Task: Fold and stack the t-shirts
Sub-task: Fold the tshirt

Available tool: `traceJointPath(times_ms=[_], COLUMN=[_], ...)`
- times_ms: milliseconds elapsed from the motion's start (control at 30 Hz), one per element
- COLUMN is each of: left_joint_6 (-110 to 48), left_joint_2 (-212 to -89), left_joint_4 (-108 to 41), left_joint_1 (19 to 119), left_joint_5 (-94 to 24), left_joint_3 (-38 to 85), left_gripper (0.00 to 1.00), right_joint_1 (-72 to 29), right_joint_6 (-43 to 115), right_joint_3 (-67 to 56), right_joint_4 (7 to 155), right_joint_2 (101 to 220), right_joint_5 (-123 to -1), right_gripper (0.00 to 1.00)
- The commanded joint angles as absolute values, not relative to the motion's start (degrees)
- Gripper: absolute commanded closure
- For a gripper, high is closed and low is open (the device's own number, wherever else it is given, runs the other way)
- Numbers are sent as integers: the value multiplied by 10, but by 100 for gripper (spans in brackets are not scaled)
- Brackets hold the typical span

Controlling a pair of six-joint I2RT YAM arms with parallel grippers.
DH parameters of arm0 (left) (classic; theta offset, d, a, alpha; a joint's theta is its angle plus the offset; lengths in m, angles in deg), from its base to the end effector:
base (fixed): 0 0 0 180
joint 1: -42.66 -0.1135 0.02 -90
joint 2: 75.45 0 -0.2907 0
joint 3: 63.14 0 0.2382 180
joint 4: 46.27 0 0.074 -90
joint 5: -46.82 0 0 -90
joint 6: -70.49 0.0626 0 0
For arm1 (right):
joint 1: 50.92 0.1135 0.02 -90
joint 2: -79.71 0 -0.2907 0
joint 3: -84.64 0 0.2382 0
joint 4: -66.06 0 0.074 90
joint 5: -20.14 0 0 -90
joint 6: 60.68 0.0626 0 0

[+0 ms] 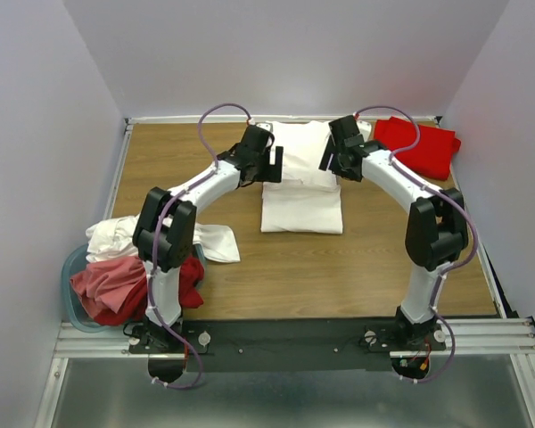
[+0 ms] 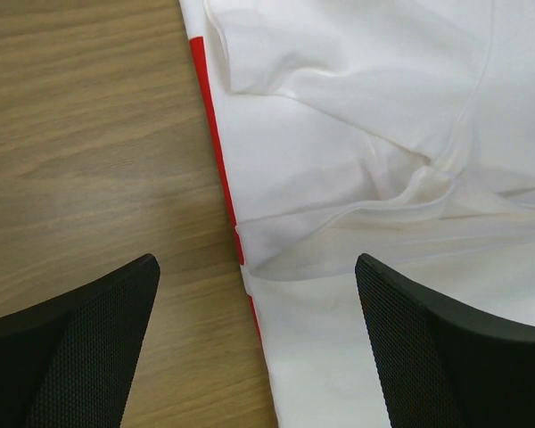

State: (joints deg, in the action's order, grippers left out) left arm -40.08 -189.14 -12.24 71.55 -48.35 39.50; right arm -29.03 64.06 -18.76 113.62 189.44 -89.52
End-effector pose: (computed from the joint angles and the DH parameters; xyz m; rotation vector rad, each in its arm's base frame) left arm 0.4115 -0.2206 0.2375 0.1281 2.3723 -0.3134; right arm 0.4099 0.1420 0.2535 0.4086 2.4008 0.0051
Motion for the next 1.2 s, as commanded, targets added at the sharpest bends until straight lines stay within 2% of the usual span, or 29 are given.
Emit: traceJointPath(times_ms=[0, 300, 533, 833, 1167], left_joint_6=[-399, -463, -507, -542, -557], left_joint_2=[-1813, -1725, -1735, -1773, -1797], left_joint_4=[-137, -208, -267, -338, -371], left_joint_1=[722, 772, 810, 830, 848], left_joint_5=[-504, -460, -437, -412, -410], left_joint_3=[355, 205, 176, 129, 75], left_gripper=[2, 2, 2, 2, 2], right_joint_1=[-291, -257, -243, -243, -252], right_joint_6=[607, 608, 617, 628, 630], right_joint_3=[-212, -163, -158, -159, -221], right_joint_4=[1135, 1133, 1133, 1134, 1135], right_joint_2=[1860, 1835, 1869, 1930, 1989], right_joint_5=[-839, -715, -686, -696, -779], right_gripper=[18, 18, 19, 19, 19])
